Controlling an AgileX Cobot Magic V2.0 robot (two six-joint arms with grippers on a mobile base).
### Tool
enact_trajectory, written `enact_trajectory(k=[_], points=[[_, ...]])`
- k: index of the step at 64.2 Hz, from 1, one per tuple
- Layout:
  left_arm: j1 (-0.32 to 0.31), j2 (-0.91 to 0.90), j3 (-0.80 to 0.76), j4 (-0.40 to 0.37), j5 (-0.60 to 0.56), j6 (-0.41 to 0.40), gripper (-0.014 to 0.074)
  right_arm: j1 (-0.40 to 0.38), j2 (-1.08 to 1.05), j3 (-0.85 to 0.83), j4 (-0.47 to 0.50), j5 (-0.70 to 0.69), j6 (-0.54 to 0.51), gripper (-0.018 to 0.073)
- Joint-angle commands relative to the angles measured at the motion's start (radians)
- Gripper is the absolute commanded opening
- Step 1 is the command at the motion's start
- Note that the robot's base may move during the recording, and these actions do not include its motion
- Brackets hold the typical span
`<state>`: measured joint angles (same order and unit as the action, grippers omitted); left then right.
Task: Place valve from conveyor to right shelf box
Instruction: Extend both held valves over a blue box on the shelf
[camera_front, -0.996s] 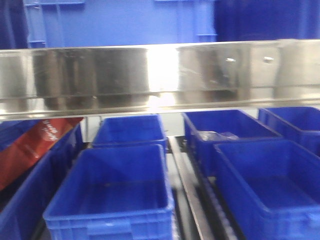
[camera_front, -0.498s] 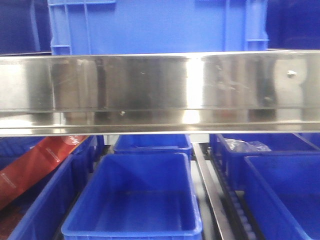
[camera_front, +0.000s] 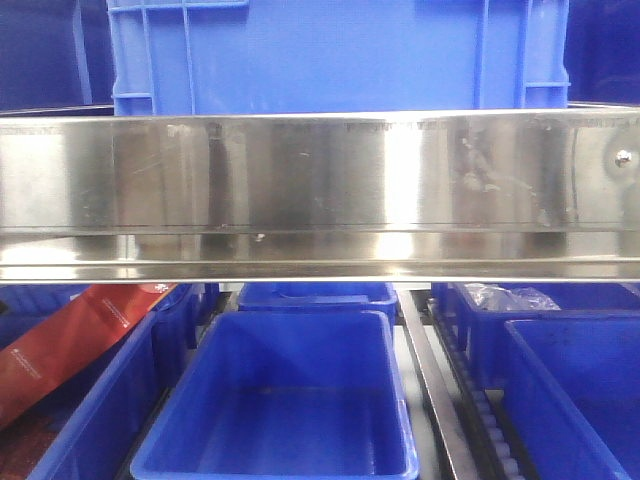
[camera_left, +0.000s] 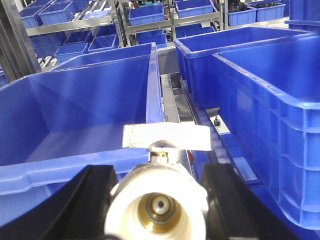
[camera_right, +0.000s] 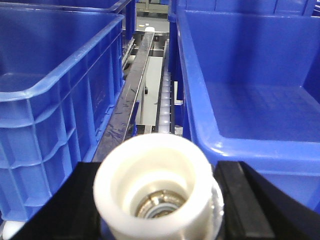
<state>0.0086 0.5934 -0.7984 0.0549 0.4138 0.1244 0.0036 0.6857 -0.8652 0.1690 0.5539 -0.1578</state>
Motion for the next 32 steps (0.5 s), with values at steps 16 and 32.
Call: enact_trajectory(k=[16,32], points=[[-0.003,-0.007,-0.011,0.001,-0.061,-0.006,-0.0111,-0.003,-0.009,-0.019,0.001,-0.077,0.000,-0.0153],[-0.017,-0.007,-0.011,0.001,-0.063,-0.006,-0.0111,-0.003,-0.009,-0.019,0.001,-0.077,0.000,-0.0153]])
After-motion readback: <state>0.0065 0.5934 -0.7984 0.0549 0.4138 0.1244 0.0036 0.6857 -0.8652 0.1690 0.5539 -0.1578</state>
